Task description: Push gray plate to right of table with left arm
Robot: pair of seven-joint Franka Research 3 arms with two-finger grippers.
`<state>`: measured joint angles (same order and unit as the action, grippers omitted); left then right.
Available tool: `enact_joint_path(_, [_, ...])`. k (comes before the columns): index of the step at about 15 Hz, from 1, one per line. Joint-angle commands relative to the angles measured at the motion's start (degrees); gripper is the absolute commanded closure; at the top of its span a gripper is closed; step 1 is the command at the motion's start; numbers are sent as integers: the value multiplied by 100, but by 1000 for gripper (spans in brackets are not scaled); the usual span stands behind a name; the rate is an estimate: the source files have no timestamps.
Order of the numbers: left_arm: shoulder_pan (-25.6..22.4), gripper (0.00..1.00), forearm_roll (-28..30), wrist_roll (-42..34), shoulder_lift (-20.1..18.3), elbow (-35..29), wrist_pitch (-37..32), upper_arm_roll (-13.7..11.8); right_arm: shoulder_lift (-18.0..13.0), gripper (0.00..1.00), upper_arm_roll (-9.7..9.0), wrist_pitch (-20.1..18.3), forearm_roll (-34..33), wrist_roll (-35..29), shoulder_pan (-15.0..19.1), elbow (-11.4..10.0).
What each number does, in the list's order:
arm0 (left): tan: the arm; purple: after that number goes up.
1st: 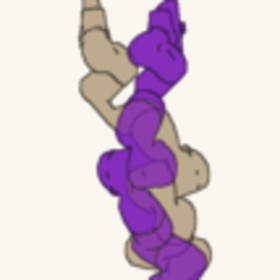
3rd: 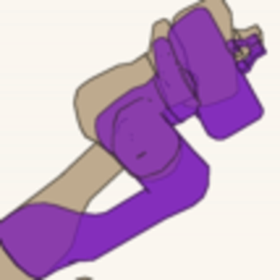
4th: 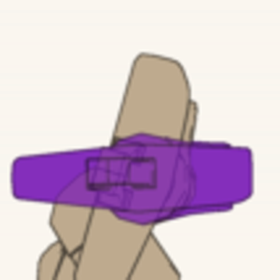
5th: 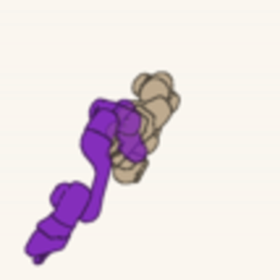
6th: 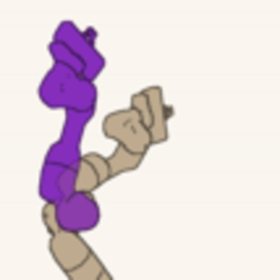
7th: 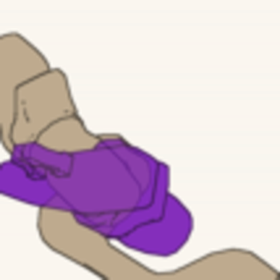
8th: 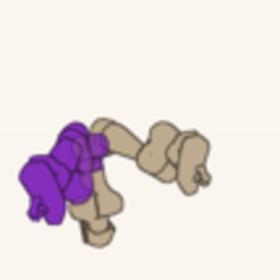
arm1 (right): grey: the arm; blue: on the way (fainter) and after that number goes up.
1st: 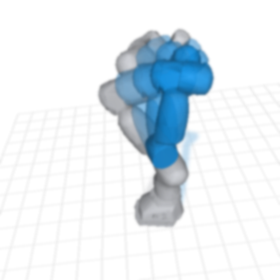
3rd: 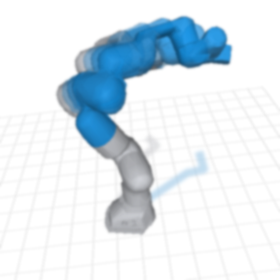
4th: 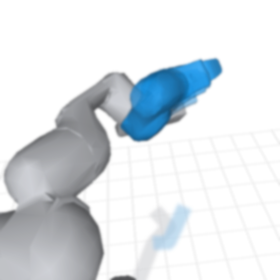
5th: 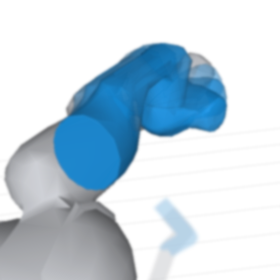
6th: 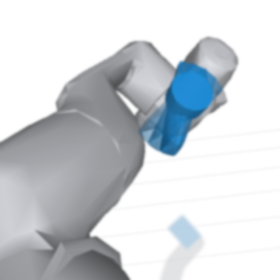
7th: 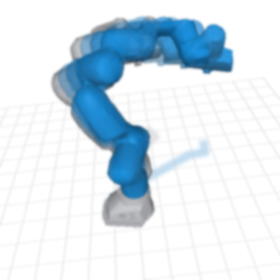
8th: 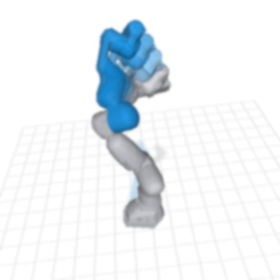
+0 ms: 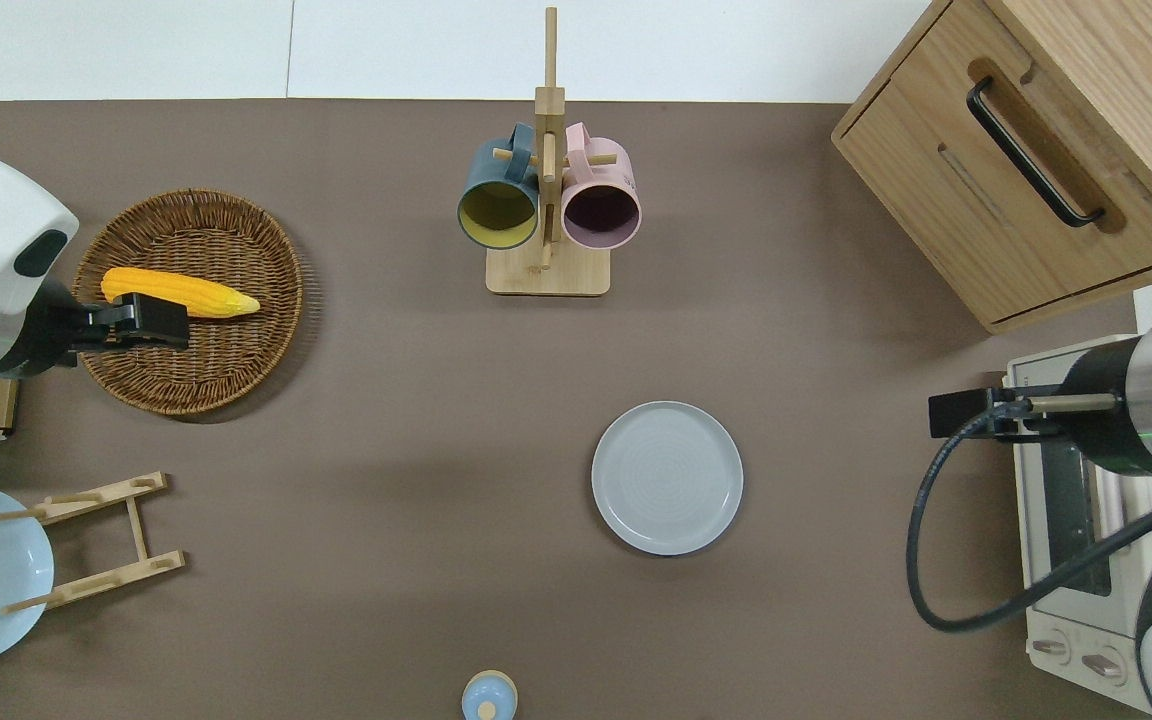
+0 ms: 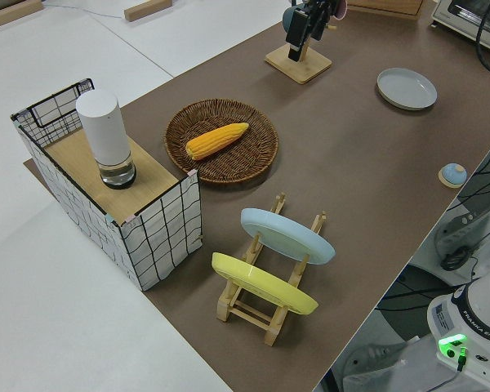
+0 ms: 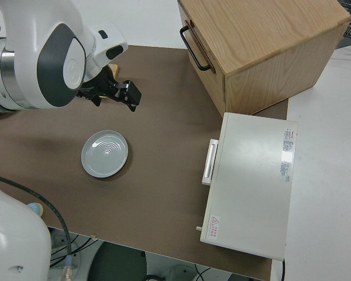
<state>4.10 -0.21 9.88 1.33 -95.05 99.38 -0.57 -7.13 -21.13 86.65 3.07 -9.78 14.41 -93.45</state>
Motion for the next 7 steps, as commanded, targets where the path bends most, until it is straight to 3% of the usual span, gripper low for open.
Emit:
enact_joint_path(1, [-59, 9, -84, -12, -1, 83, -60, 48, -157, 5, -84, 1, 123, -59, 141, -156])
enact_joint_path(7, [-94, 9, -76, -22, -53, 83, -86, 48, -157, 5, -84, 1, 123, -59, 141, -156])
